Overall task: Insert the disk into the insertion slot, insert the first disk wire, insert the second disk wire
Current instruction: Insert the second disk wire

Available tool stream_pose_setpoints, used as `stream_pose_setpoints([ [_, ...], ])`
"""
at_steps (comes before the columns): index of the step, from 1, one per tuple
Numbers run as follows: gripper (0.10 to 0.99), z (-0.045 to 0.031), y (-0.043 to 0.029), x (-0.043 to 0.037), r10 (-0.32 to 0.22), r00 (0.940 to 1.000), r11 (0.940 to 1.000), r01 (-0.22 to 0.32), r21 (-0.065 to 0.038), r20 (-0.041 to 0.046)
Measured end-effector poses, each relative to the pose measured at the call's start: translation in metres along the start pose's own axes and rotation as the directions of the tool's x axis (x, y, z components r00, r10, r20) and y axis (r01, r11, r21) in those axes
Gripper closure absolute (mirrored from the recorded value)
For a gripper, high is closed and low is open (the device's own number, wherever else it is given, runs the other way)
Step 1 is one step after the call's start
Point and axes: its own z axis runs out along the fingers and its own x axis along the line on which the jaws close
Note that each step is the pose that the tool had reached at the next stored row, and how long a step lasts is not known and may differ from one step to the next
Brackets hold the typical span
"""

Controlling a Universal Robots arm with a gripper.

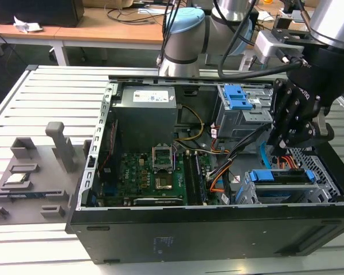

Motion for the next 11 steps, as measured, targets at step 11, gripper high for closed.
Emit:
stream_pose_setpoints([
  [11,0.925,0.0003,0.0,0.0021,0.0,1.0,1.0,0.0,0.0,0.0001],
])
